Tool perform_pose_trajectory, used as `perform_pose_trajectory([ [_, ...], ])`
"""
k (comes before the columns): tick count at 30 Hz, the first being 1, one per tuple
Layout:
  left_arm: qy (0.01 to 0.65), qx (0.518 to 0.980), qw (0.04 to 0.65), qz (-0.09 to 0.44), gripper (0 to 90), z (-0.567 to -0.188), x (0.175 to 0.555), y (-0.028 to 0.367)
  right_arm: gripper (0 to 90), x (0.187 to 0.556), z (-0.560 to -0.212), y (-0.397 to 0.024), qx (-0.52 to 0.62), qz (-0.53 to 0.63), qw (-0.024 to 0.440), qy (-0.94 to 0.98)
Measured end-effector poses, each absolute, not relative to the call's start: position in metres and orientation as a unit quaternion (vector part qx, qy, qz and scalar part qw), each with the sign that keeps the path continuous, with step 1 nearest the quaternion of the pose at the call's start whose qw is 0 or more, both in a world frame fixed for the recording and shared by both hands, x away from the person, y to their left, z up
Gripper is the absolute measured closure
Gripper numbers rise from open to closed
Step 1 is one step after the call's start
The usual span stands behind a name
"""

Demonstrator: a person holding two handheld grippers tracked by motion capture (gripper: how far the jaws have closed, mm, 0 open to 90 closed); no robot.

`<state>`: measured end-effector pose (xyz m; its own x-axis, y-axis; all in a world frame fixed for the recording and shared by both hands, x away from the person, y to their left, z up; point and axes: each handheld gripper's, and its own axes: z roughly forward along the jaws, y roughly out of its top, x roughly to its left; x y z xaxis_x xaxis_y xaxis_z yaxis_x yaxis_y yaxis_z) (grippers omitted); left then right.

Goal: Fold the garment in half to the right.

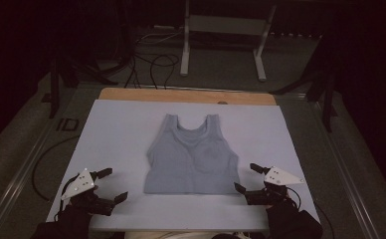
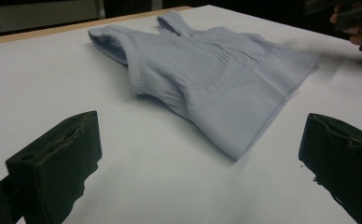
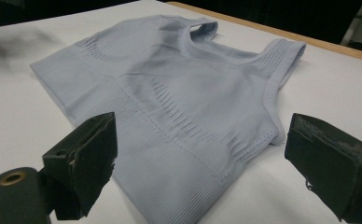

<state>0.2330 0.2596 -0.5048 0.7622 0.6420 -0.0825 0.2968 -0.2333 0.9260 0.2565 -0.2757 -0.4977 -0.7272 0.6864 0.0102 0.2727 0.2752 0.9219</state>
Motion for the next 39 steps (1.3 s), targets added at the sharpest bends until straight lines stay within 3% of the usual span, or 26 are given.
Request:
perform_pose_trajectory([
  [12,0.295,0.778,0.533,0.157,0.2,-0.504,0.233,0.254,8.8,0.261,-0.498,-0.274,0.328,0.500,0.173,0.782],
  [20,0.285,0.793,0.518,0.148,0.2,-0.502,0.234,0.247,8.7,0.260,-0.493,-0.273,0.335,0.493,0.180,0.782],
  [39,0.264,0.801,0.516,0.150,0.1,-0.466,0.240,0.238,8.4,0.261,-0.440,-0.258,0.298,0.505,0.198,0.785],
])
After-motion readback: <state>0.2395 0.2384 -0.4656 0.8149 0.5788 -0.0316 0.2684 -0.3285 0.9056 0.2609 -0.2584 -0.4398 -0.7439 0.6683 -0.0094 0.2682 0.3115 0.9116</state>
